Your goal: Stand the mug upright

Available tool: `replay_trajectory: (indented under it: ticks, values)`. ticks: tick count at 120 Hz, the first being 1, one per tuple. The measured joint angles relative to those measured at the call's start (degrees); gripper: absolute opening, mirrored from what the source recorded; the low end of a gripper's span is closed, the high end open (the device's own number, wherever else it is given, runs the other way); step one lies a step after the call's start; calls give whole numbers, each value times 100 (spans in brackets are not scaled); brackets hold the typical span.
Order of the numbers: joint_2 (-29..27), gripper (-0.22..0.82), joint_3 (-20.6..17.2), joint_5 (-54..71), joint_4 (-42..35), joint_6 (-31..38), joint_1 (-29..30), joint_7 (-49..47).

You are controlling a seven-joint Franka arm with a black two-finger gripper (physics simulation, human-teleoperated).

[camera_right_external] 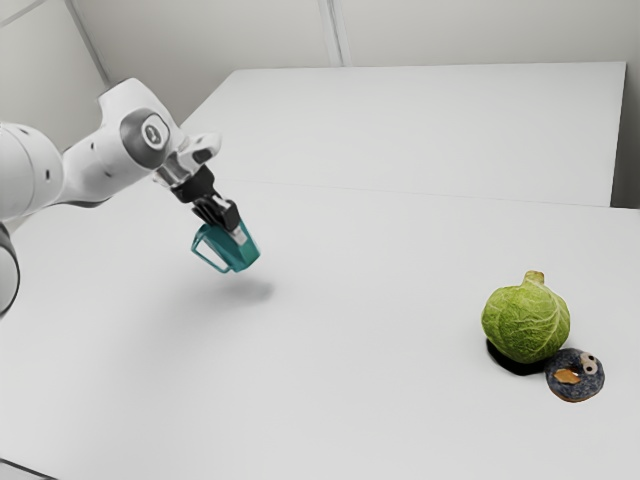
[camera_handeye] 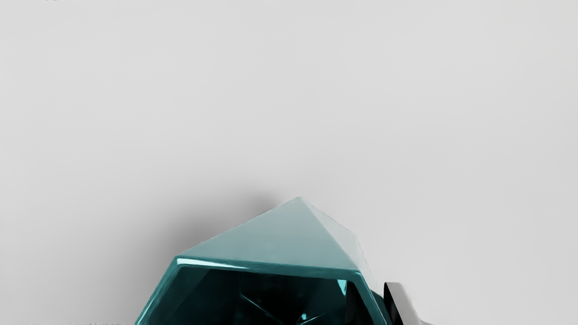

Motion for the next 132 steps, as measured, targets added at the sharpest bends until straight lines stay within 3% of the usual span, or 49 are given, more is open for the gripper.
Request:
replay_trajectory:
  ticks: [44, 132]
  values:
    - [-114, -18, 287, 1242, -547, 745, -700, -1065]
    - [-325, -18, 384, 2425, -1091, 833, -1367, -2620]
